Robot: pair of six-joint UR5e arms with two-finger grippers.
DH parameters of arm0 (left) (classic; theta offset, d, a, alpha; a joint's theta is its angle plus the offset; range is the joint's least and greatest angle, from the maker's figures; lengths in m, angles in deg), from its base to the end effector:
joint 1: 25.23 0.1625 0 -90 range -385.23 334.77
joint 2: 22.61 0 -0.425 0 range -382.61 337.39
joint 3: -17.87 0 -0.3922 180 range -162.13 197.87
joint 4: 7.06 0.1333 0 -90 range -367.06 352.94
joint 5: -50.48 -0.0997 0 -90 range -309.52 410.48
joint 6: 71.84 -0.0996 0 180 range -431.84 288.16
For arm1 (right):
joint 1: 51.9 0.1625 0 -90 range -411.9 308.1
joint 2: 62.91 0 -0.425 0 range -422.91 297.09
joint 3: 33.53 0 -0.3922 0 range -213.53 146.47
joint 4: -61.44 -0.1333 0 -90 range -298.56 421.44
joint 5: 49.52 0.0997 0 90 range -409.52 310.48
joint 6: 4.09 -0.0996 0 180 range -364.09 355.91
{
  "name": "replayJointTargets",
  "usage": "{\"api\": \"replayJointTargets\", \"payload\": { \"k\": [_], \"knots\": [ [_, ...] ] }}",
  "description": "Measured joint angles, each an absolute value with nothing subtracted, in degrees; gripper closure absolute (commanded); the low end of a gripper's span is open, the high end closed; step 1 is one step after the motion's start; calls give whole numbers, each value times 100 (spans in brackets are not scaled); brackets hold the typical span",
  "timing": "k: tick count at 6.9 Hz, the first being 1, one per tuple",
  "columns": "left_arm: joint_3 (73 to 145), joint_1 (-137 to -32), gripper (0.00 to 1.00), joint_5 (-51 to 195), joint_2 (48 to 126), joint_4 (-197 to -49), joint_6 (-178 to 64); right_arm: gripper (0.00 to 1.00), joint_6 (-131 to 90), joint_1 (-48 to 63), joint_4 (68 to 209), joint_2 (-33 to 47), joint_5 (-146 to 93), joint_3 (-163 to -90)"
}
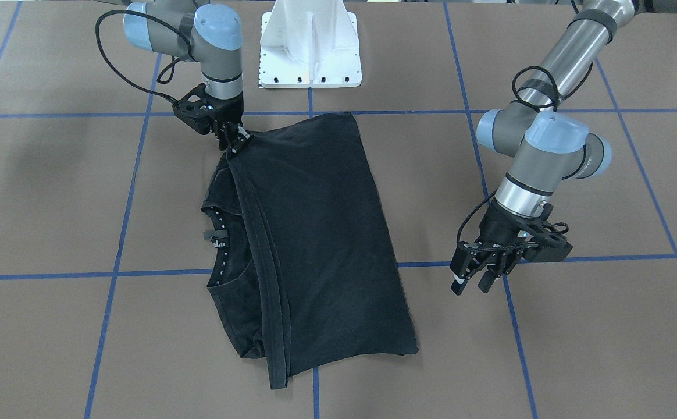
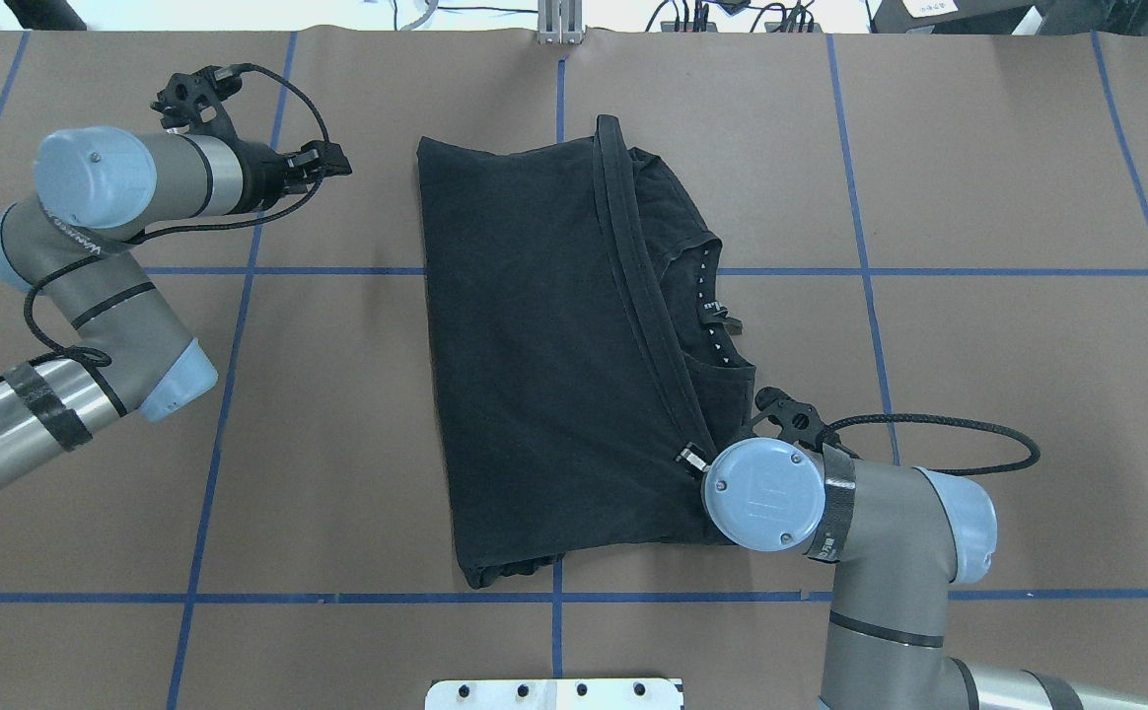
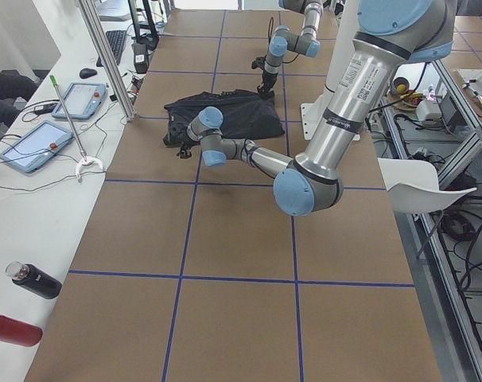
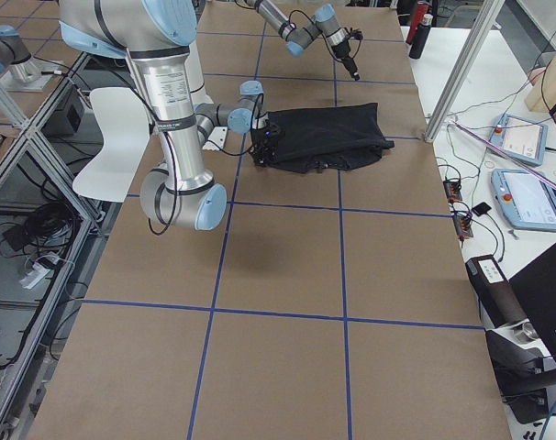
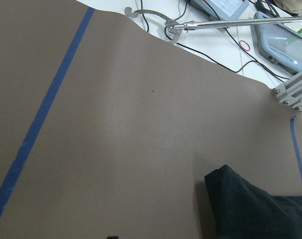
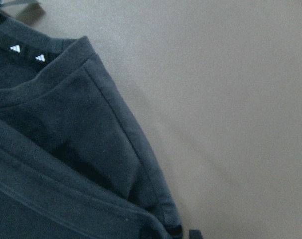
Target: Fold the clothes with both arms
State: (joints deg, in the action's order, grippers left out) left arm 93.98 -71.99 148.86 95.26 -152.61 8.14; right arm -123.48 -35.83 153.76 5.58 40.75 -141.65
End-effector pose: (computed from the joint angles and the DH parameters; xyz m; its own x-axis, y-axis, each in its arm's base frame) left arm 0.3974 -0.5960 0.3845 0.3450 -0.1157 -0.9314 0.5759 0.8097 0.1128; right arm -0.5374 -0.2931 0.3265 0.5314 0.6638 0.5263 -0.6139 0.7299 -0.3007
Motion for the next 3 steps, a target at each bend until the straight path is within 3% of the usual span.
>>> {"api": "replayJointTargets", "payload": {
  "k": [3],
  "knots": [
    [9414, -7199, 27, 14891, 9529, -15259, 814, 100, -12333, -3560, 15404, 565, 4094, -14199]
  ]
}}
